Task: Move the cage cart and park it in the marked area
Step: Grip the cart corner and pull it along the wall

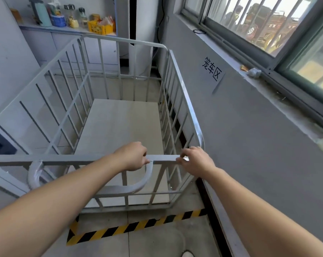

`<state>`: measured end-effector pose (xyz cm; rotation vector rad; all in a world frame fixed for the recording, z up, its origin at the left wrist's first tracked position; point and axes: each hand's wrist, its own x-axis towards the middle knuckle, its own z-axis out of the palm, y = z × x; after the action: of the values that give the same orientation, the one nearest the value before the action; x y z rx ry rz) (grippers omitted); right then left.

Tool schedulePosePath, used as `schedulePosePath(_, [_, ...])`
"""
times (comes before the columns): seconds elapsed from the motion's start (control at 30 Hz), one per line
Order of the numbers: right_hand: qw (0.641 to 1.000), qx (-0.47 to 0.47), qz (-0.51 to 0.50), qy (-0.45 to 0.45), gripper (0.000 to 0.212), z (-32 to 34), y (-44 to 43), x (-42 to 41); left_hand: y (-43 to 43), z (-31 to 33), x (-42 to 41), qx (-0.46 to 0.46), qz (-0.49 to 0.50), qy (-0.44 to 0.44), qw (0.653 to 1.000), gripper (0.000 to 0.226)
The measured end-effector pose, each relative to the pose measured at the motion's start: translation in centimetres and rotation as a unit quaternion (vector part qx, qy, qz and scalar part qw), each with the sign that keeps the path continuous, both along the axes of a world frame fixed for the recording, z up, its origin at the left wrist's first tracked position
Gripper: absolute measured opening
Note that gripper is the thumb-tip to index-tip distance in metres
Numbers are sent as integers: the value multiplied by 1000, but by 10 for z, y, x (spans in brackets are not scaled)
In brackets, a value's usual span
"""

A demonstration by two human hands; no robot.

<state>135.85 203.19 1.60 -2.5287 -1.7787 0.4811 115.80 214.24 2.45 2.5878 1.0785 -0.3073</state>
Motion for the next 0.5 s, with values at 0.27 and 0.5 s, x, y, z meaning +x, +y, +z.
schedulePosePath(0.27, [997,-16,54,-51,40,-12,9,115,-21,-55,112,-42,18,9,999,43])
schedulePosePath(0.5, [981,-18,183,-55,39,-35,35,164,-30,-61,149,-91,14,46,995,33])
